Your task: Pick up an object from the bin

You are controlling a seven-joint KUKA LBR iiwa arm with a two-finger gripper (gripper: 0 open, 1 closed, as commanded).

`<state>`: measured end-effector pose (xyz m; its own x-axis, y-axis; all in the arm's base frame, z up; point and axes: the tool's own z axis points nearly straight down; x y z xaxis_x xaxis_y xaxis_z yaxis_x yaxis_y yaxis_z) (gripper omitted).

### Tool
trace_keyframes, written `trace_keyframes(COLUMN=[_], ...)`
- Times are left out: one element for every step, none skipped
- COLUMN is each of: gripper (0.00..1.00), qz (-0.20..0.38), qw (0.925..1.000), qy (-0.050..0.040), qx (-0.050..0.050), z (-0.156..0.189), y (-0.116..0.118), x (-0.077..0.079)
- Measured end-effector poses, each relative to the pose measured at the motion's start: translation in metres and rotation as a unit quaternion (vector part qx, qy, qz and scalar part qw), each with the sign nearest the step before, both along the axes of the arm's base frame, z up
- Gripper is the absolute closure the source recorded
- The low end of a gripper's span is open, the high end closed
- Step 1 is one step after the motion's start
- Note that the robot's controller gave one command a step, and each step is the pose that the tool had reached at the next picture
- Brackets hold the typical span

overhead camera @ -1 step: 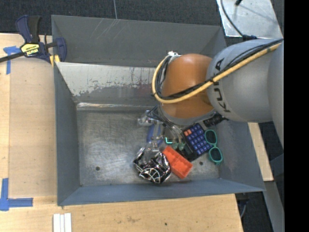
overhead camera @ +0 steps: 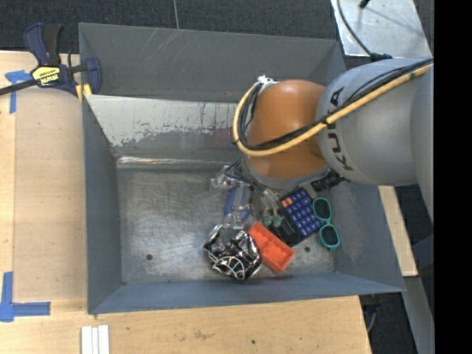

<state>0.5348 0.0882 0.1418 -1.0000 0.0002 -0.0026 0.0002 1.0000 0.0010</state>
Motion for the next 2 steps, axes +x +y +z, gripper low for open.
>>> trace_keyframes(gripper=[0.00, 0.00], qz=[0.166, 0.216], qw=[0.9861, 0.9763], qy=[-0.0015, -0.0036], qx=[0.001, 0.002], z=[-0.0471, -0.0514], y=[-0.0212, -0.0212], x=[-0.0029, -0.0030])
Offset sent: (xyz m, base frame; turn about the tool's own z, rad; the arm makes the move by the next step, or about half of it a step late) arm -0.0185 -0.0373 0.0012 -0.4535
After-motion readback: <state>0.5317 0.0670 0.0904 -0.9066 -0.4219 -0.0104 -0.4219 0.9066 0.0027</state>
